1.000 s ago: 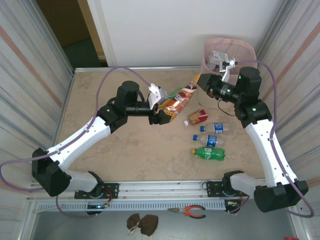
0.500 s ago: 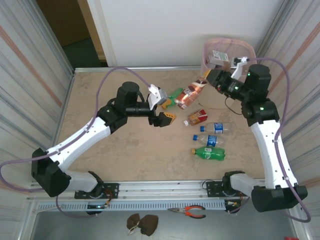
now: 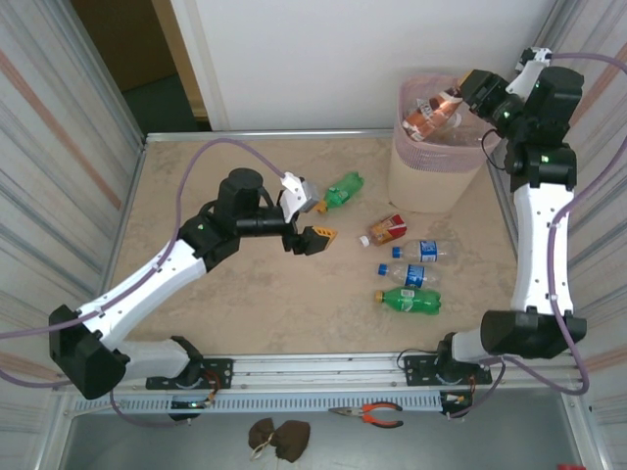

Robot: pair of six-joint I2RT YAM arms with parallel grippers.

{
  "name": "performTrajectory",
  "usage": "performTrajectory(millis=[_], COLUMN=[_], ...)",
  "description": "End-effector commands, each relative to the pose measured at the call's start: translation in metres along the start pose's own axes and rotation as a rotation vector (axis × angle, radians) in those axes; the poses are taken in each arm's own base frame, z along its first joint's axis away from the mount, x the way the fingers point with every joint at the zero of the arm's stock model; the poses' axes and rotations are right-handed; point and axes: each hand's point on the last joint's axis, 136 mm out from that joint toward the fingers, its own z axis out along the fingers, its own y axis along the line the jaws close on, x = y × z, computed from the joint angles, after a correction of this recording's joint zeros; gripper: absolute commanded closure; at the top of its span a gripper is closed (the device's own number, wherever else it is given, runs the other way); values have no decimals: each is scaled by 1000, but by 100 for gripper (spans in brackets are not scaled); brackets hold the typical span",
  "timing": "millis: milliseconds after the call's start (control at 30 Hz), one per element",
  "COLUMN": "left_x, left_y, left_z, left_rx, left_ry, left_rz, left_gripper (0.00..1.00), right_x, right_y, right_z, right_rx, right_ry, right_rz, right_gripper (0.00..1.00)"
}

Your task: Put the plastic bottles in the bin

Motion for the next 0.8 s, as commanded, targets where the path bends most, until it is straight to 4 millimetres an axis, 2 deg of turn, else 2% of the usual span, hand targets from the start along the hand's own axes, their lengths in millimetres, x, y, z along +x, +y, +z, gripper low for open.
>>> performTrajectory(millis=[0, 67, 133, 333, 433, 533, 633, 767], left_x=[-1, 1, 3, 8, 11, 13, 14, 16], left_y=[-5, -4, -4, 1, 5, 9, 13, 19], left_z=[-9, -9, -9, -5, -3, -1, 1, 4], left_rx=[-18, -24, -27, -29, -30, -27, -25, -28], left_ry=[0, 3, 7, 30, 32, 33, 35, 42], left_rz=[17, 16, 12, 11, -3, -19, -35, -55], left_gripper=[21, 21, 21, 21, 21, 21, 21, 21], right_x=[-29, -40, -46, -44, -34, -16, -3, 15], right_y=[-19, -28, -32, -34, -34, -41, -53, -79], right_z=[8, 15, 23, 59, 78, 100, 119, 142], right_rx=[107, 141, 146, 89, 33, -11, -18, 28], right_ry=[-122, -187, -230, -263, -284, -225, -149, -88], right_rz=[-187, -278, -368, -693, -868, -1020, -1091, -1201], right_gripper=[72, 74, 70, 74, 77, 76, 75, 70])
